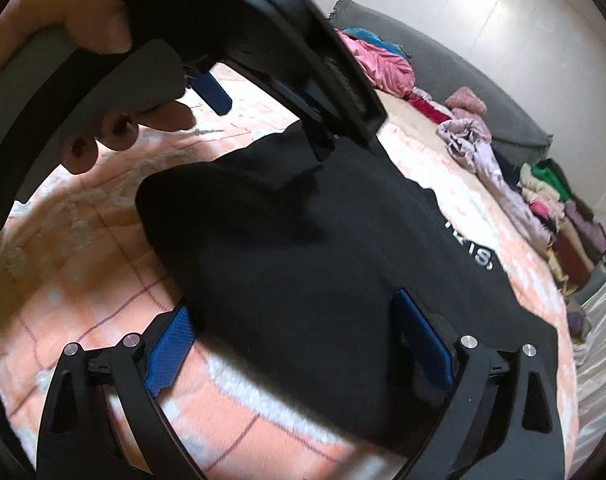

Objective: Fold small clothes
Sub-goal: 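Grasp one side of the black sweatshirt with the left gripper while the right gripper grasps it too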

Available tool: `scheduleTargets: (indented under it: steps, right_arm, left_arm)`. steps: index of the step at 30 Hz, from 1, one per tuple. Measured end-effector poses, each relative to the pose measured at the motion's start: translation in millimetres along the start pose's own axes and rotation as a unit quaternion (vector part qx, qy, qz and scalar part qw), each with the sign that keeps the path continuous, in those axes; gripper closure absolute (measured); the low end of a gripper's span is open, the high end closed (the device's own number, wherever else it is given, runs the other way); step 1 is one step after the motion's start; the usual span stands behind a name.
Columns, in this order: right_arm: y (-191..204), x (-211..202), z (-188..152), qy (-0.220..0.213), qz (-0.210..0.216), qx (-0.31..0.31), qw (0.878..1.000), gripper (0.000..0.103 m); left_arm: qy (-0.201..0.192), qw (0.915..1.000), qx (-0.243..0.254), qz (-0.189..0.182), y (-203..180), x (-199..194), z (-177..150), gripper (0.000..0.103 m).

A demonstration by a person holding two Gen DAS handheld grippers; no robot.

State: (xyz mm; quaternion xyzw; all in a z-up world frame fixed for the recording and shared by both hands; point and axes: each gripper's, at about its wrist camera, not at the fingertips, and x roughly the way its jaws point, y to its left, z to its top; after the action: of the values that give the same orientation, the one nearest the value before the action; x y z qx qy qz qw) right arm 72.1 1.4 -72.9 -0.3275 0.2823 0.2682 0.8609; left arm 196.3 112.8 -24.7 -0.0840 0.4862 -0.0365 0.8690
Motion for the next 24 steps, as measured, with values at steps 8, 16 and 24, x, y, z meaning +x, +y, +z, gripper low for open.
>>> scheduleTargets:
  steps: [8, 16, 24]
  right_arm:
    - [-15, 0, -2, -0.011, -0.017, 0.028, 0.999, 0.064]
    - [-54, -4, -6, -0.034, 0.058, 0.131, 0.989, 0.077]
    - [-61, -20, -14, -0.057, 0.089, 0.180, 0.978, 0.079]
  left_arm:
    - [0.032, 0.9988, -0.029, -0.023, 2, 21, 7, 0.010]
    - [0.042, 0.9962, -0.048, -0.060, -7, 23, 9, 0.010]
    - [0.044, 0.9922, -0.052, -0.104, -28, 15, 7, 0.034]
